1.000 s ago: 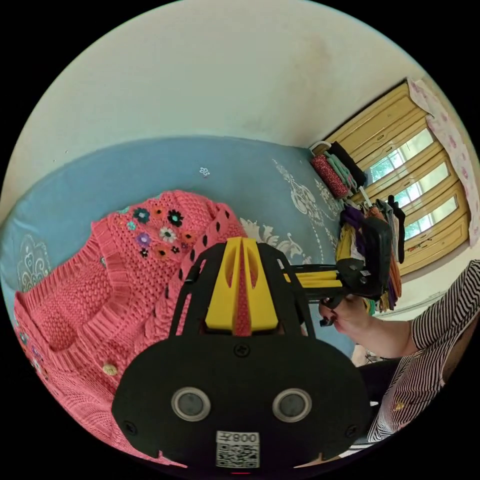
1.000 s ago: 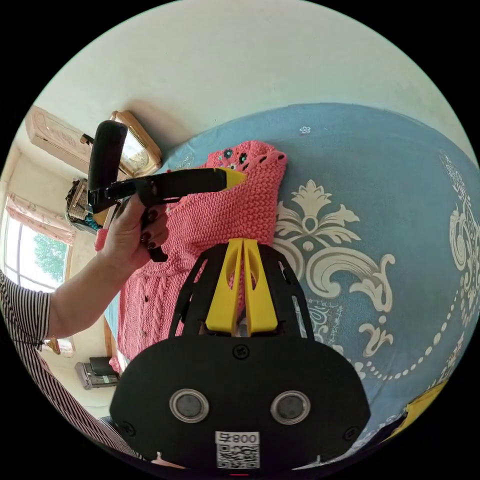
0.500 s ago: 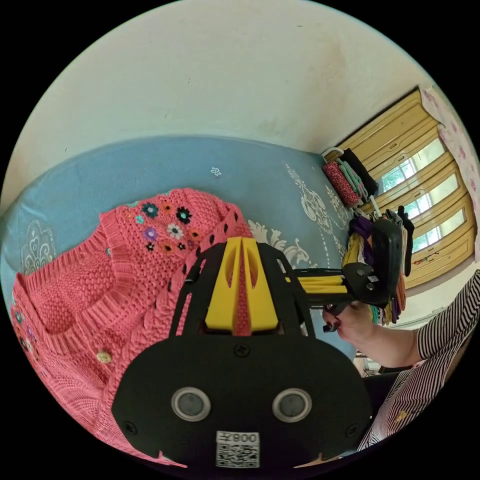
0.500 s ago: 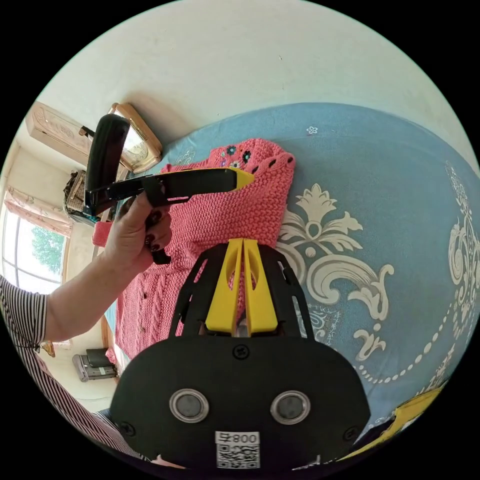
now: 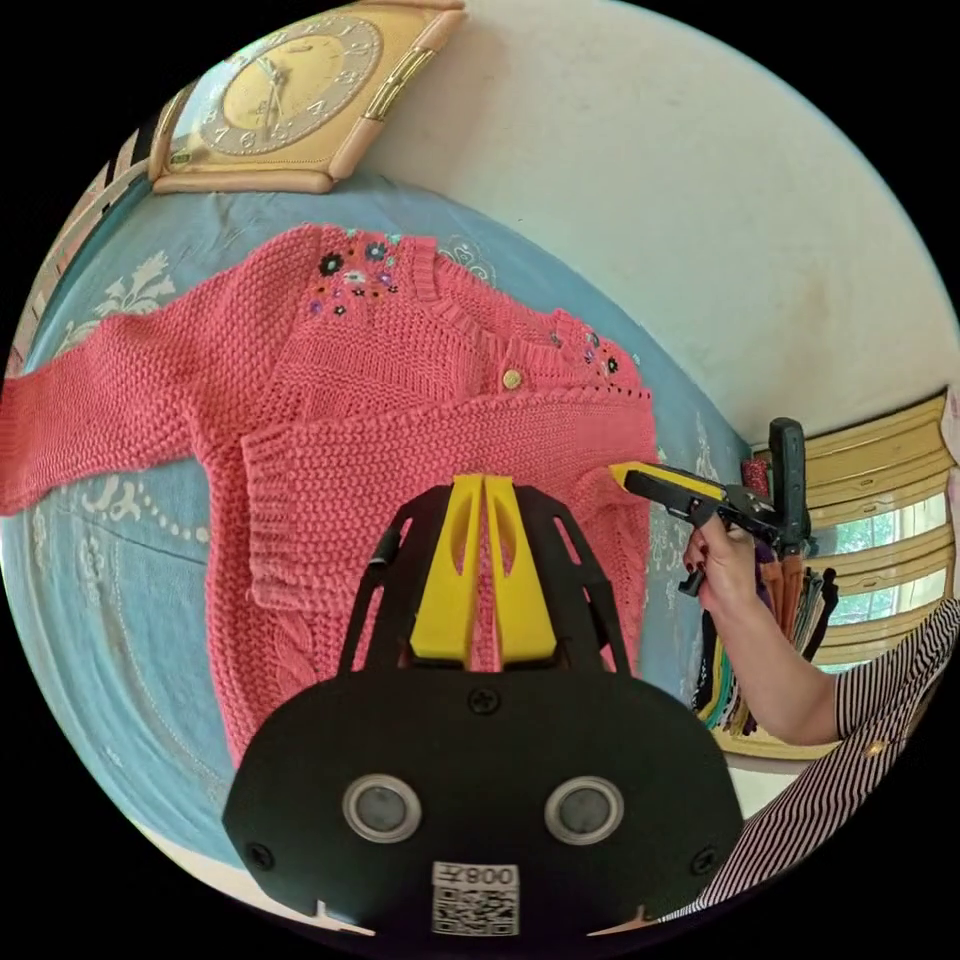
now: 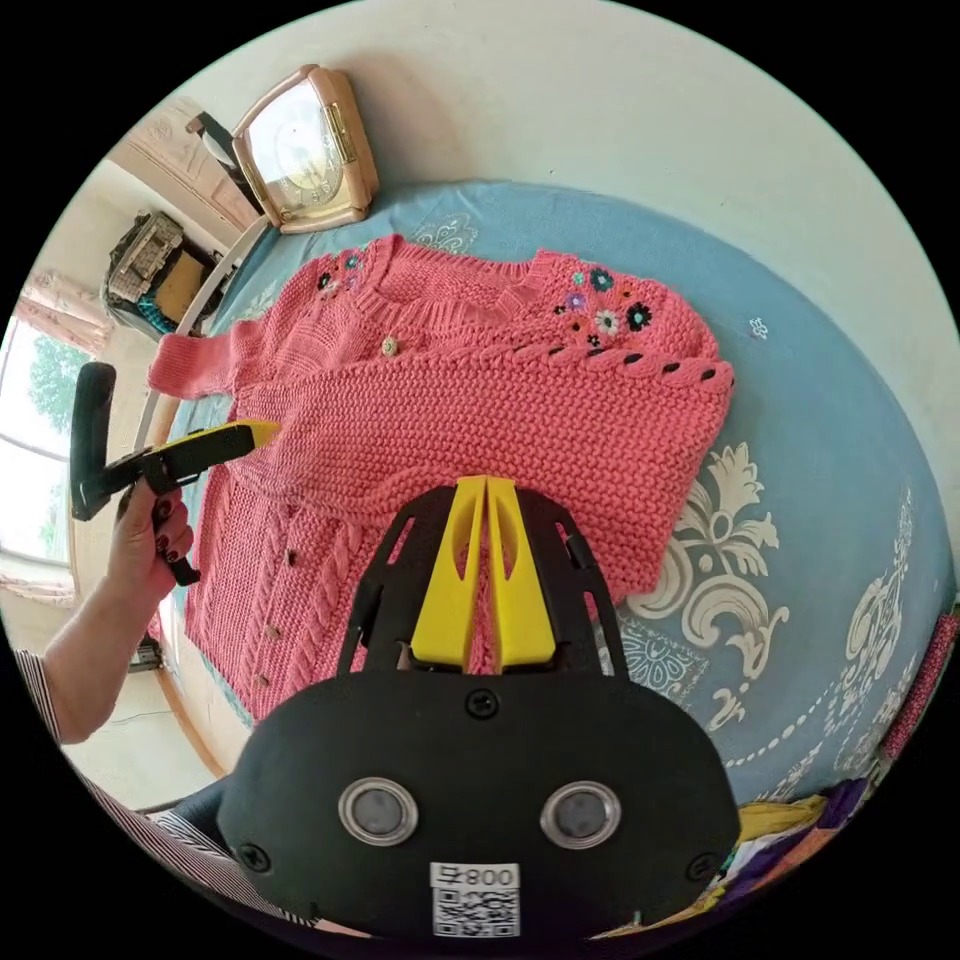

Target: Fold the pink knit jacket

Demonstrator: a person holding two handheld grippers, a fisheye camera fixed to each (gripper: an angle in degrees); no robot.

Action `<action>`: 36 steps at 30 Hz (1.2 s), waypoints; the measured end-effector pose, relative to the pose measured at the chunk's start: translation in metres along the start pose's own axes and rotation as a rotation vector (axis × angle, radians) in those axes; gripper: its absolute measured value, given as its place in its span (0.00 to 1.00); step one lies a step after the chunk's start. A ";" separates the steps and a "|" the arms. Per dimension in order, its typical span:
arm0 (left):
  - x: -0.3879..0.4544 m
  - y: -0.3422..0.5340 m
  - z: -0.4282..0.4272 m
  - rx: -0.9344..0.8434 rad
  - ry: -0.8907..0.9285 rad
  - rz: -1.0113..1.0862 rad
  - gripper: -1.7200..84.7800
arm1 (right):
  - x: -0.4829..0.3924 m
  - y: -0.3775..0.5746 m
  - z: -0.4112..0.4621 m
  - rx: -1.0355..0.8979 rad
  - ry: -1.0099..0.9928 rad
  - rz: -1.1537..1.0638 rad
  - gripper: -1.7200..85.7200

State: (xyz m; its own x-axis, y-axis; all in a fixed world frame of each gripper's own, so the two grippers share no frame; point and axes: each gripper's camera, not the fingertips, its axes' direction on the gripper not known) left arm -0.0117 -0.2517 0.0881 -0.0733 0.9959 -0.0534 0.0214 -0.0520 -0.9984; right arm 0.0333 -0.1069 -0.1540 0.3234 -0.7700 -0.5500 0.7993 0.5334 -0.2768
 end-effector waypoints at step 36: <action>-0.332 0.034 -0.404 0.557 0.311 -0.386 0.07 | -0.171 -0.106 0.088 -0.203 -0.134 -0.188 0.03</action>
State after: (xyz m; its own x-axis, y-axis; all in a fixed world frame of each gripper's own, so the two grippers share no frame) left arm 0.4160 -0.5538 0.0791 0.3143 0.9216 0.2276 -0.4630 0.3581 -0.8108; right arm -0.0623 -0.0628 0.0386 0.2537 -0.8940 -0.3694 0.7385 0.4257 -0.5229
